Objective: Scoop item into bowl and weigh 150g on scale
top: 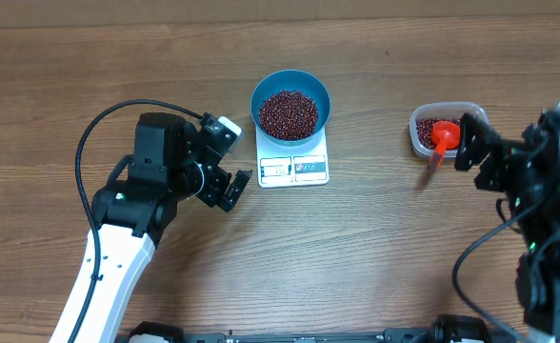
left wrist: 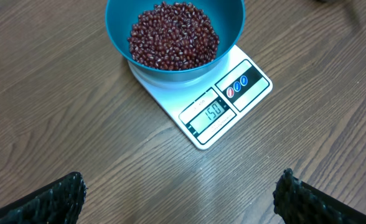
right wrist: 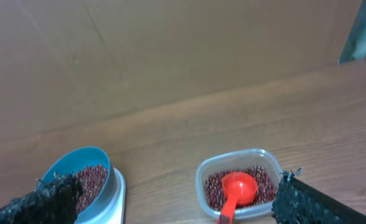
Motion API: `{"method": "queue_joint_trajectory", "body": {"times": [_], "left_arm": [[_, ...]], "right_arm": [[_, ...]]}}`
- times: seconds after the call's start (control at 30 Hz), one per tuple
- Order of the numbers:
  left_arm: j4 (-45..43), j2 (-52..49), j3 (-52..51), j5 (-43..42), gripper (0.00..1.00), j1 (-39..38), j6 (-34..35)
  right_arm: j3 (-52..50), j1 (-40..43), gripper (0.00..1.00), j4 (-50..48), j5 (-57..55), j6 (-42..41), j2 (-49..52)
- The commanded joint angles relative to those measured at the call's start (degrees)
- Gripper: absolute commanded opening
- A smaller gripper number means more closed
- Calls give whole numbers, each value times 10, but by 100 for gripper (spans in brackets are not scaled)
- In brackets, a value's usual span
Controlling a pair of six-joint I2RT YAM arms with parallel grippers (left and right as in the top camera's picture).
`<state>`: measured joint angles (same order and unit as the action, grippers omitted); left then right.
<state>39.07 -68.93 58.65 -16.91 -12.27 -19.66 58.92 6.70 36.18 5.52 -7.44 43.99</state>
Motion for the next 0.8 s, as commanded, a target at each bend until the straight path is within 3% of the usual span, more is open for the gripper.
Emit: {"method": "queue_joint_trajectory", "body": {"times": [0.0, 0.33, 0.77], "left_arm": [[-1, -4, 9, 4, 100, 2, 6], [-1, -4, 9, 4, 100, 2, 6], [-1, -4, 9, 4, 100, 2, 6]], "right_arm": [[-58, -3, 100, -45, -10, 5, -45], [-190, -3, 100, -179, -10, 5, -129], [-284, -32, 100, -246, -70, 5, -202]]}}
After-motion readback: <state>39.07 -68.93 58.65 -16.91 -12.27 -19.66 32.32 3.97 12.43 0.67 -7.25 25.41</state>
